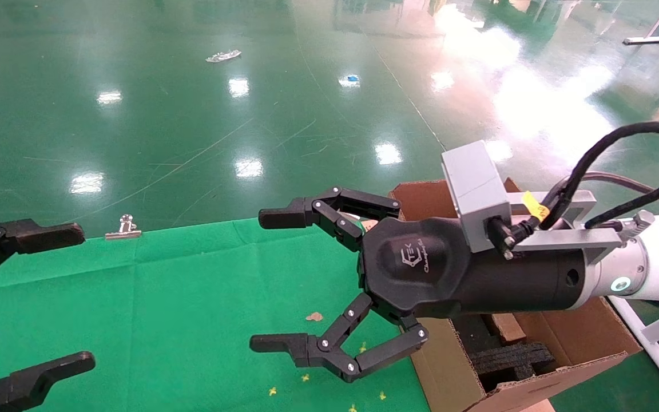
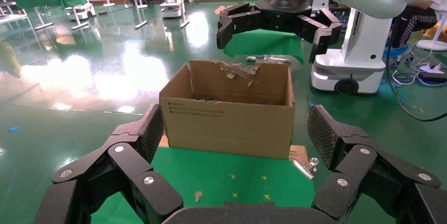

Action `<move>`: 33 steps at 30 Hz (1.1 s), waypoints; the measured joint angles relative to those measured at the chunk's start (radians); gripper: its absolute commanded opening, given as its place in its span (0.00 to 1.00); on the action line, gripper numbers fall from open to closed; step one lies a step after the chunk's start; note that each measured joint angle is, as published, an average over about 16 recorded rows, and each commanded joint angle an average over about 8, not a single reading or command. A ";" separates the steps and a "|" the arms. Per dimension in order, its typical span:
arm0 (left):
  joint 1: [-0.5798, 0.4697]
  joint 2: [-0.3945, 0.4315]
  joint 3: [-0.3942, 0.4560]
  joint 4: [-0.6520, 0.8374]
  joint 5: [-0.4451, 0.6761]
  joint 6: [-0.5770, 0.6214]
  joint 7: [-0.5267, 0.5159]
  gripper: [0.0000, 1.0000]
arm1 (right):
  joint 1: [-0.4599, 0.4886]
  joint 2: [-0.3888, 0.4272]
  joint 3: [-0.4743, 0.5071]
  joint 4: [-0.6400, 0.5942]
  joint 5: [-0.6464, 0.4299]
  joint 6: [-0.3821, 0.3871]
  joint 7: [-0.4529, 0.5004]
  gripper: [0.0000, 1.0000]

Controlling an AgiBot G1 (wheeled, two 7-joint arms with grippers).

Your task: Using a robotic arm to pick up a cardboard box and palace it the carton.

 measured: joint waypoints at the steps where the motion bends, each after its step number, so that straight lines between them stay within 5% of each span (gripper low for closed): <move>1: 0.000 0.000 0.000 0.000 0.000 0.000 0.000 1.00 | 0.002 0.000 -0.002 -0.002 -0.001 0.001 0.000 1.00; 33: 0.000 0.000 0.000 0.000 0.000 0.000 0.000 1.00 | 0.024 -0.001 -0.024 -0.023 -0.011 0.009 0.002 1.00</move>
